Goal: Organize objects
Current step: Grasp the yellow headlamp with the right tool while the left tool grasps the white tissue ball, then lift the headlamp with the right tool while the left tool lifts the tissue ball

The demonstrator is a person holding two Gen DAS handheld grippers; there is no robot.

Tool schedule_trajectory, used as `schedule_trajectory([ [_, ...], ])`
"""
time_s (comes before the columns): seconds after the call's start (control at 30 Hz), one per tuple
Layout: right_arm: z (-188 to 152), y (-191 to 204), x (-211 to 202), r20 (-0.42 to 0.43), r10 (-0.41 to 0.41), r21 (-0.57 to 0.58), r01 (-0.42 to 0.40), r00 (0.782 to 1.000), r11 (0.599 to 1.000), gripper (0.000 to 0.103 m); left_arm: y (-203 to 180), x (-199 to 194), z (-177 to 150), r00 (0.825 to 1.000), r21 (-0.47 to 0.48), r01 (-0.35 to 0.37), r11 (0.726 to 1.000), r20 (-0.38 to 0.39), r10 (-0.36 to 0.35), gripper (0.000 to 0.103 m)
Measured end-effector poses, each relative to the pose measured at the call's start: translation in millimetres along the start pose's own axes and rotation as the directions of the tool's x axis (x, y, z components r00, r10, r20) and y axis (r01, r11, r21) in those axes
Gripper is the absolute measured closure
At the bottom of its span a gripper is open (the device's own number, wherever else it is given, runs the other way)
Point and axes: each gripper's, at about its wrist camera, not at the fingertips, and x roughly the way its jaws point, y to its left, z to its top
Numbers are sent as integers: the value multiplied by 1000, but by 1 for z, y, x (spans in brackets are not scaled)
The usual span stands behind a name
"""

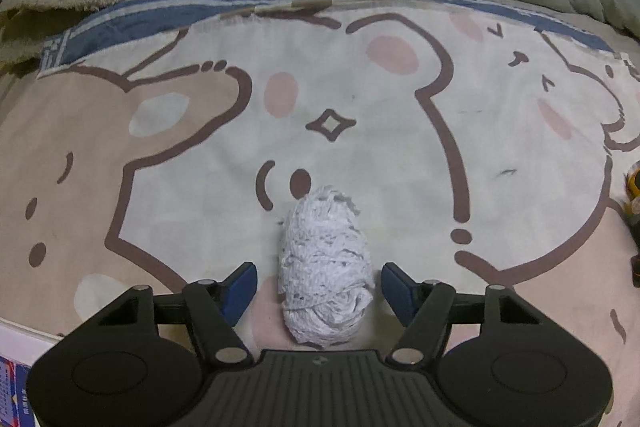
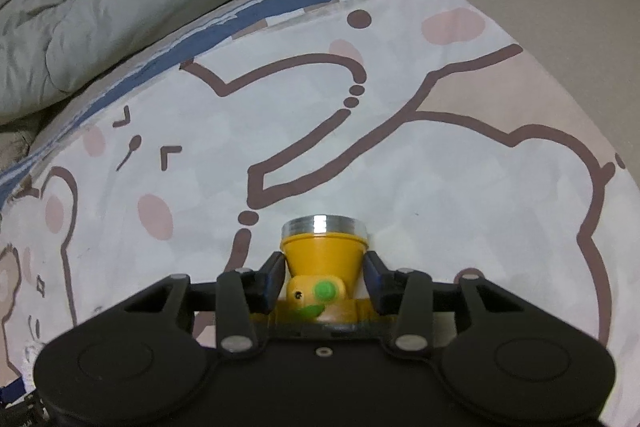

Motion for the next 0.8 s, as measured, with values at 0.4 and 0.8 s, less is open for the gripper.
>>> schedule_trajectory([
  [0.4, -13, 14, -13, 15, -12, -198, 15, 1000, 980, 61, 6, -13, 0, 999, -38, 34, 999, 8, -34, 64],
  [0.8, -27, 25, -80, 124, 103, -247, -70, 987, 966, 63, -2, -87, -2, 985, -24, 57, 998, 164, -53, 64],
])
